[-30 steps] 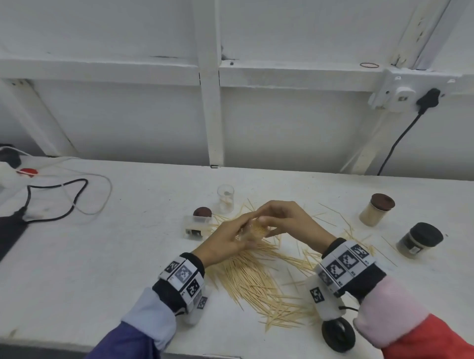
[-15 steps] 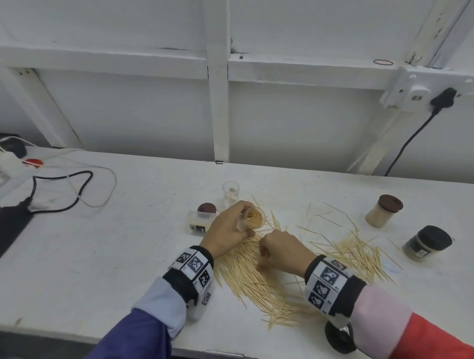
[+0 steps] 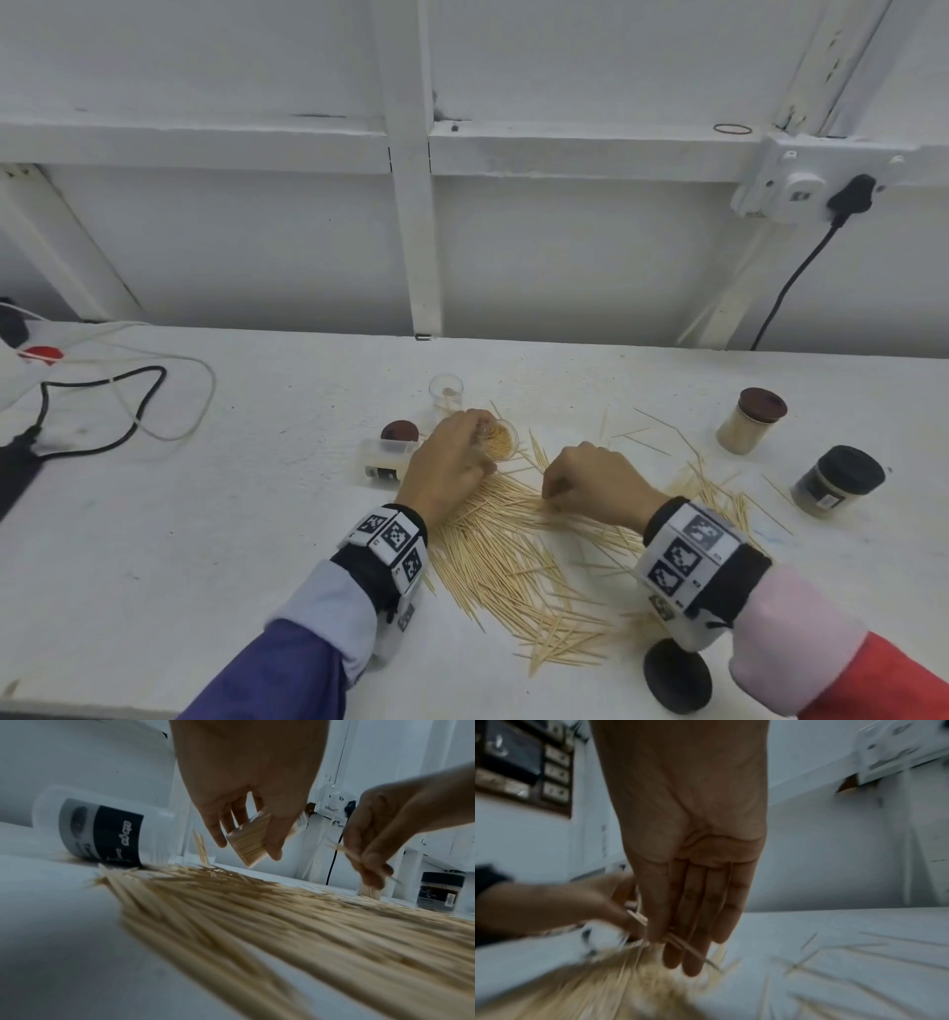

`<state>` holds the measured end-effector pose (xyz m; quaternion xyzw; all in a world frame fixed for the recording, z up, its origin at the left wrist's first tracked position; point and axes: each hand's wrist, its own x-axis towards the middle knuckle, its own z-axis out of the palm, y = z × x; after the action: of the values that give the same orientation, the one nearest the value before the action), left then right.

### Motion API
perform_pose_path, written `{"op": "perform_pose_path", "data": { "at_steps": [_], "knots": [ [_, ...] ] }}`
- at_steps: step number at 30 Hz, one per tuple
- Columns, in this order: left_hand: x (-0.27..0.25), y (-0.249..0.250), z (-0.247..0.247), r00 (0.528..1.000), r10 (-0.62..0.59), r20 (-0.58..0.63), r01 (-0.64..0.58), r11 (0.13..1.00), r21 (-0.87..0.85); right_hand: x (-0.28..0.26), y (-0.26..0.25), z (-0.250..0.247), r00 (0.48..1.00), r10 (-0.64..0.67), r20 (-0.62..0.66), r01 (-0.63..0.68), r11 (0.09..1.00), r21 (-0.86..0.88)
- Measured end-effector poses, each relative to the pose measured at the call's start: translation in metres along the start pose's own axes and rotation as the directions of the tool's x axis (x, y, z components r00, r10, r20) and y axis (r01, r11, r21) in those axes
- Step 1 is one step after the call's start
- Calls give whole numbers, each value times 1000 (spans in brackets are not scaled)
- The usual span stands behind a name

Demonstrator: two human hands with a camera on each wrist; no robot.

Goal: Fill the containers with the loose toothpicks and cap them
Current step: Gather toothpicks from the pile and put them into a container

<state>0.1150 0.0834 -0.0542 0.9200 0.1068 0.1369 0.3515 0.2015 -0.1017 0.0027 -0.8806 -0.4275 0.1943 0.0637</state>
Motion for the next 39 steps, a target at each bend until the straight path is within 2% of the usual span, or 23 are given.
{"op": "perform_pose_path", "data": {
  "at_steps": [3, 5, 8, 13, 16, 20, 26, 30, 35, 37, 39],
  "knots": [
    [0, -4, 3, 999, 37, 17, -38, 999, 23, -7, 11, -21, 1000, -3, -10, 4, 990, 142],
    [1, -5, 5, 997, 65, 32, -67, 997, 47, -8, 15, -32, 998, 4, -56, 6, 985, 172],
    [0, -2, 7, 991, 105, 79, -111, 991, 75, -4, 13, -40, 991, 9, -134, 6, 993, 114],
    [-2, 3, 15, 974, 168, 154, -181, 981, 73, 10, -6, -35, 973, -18, -229, -6, 995, -102],
    [-2, 8, 17, 977, 142, 162, -152, 987, 51, 17, -17, -35, 969, -63, -241, 38, 993, -108],
    [-1, 9, 16, 986, 82, 147, -74, 995, -61, 20, -21, -44, 959, -95, -269, 104, 994, 20],
    [-2, 9, 21, 985, 59, 164, -43, 994, -100, 28, -15, -48, 977, -101, -190, 125, 985, 118],
    [-2, 8, 18, 992, 29, 124, -9, 987, -158, 27, -5, -53, 987, -122, -108, 148, 948, 283],
    [-3, 9, 18, 992, 51, 119, -30, 985, -171, 26, -2, -56, 960, -62, -273, 173, 899, 402],
    [-4, 14, 18, 991, 72, 116, -51, 982, -181, 25, -5, -53, 940, -83, -331, 210, 904, 372],
    [-5, 17, 18, 991, 84, 107, -62, 979, -192, 24, -10, -47, 915, -143, -377, 250, 934, 255]
  ]
}}
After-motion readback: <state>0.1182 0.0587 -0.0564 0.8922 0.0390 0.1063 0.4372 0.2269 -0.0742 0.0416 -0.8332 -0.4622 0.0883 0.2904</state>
